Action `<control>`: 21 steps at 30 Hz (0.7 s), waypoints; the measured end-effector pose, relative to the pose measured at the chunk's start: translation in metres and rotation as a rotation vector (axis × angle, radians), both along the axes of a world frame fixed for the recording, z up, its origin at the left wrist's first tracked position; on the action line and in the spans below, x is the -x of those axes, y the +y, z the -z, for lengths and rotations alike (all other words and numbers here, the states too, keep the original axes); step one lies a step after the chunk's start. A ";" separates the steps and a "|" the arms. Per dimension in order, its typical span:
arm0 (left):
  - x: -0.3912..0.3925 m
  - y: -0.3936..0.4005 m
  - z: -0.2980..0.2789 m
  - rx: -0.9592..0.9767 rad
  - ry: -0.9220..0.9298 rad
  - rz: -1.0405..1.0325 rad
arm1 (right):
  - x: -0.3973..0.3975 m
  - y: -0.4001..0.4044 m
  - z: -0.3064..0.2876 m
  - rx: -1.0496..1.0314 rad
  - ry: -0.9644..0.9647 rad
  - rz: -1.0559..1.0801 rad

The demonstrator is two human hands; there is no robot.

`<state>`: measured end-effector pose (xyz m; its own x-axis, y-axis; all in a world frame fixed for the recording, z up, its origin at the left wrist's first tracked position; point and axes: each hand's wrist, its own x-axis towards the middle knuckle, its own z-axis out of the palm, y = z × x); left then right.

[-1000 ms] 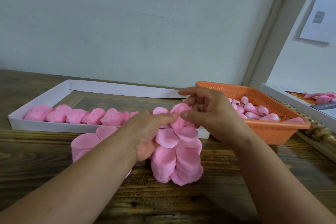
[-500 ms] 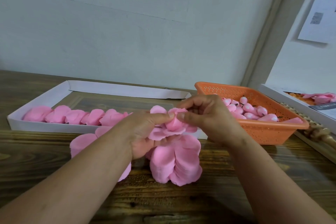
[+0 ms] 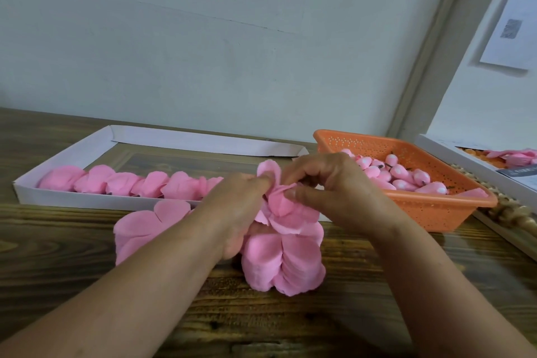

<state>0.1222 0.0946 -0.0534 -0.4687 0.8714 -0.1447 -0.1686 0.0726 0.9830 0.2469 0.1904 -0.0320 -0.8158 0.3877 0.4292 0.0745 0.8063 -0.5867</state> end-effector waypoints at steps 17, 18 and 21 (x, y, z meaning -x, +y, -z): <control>-0.001 -0.001 -0.006 -0.089 -0.147 -0.119 | 0.002 -0.004 -0.004 -0.079 0.031 0.050; -0.001 0.000 -0.006 -0.084 -0.135 -0.130 | 0.002 -0.005 -0.004 -0.080 0.017 0.036; 0.000 -0.001 -0.003 -0.059 -0.037 -0.129 | 0.002 -0.008 -0.005 -0.132 -0.044 0.002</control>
<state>0.1223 0.0937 -0.0504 -0.5730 0.8115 -0.1147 -0.2090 -0.0094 0.9779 0.2452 0.1827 -0.0270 -0.8343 0.3322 0.4399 0.0999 0.8759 -0.4720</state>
